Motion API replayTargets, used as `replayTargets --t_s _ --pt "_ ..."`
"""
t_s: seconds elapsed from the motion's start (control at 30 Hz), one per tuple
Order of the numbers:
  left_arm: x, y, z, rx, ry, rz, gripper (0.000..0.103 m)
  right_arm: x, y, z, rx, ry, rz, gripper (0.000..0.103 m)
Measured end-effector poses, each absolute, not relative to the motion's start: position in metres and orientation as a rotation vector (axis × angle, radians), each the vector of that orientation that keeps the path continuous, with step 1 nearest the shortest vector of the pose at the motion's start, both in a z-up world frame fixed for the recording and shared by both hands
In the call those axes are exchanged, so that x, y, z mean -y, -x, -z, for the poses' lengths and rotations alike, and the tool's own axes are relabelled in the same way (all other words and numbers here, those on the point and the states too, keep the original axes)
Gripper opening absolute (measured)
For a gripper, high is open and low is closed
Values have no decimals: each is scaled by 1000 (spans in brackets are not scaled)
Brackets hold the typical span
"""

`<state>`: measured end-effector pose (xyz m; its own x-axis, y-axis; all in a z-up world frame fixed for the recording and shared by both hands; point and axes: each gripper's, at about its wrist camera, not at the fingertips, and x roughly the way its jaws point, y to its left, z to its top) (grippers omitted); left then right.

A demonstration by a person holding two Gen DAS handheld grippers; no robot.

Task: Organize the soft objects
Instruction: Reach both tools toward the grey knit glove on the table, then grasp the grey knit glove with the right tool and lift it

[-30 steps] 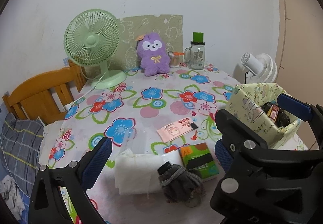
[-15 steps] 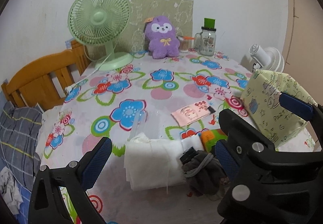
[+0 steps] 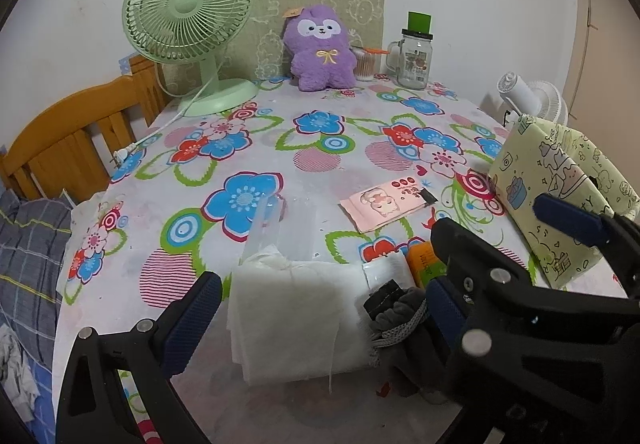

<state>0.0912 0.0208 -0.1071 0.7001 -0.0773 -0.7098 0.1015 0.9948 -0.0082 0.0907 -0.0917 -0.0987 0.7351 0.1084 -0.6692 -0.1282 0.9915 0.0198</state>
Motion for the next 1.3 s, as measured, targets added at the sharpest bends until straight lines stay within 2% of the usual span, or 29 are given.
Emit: replayTargets --t_s 0.27,0.57,0.83,1.3 --pt "-18 -98 111 -799 -22 109 103 98 -101 109 -787 -4 -130 84" --pt "-19 -90 105 -795 -36 97 100 99 -98 106 -785 -7 -149 84" --pt "-36 -71 96 -773 -55 57 103 87 -81 96 -752 -3 -178 84" --pt "-56 -74 127 -867 -30 34 103 54 -80 116 -828 51 -218 83"
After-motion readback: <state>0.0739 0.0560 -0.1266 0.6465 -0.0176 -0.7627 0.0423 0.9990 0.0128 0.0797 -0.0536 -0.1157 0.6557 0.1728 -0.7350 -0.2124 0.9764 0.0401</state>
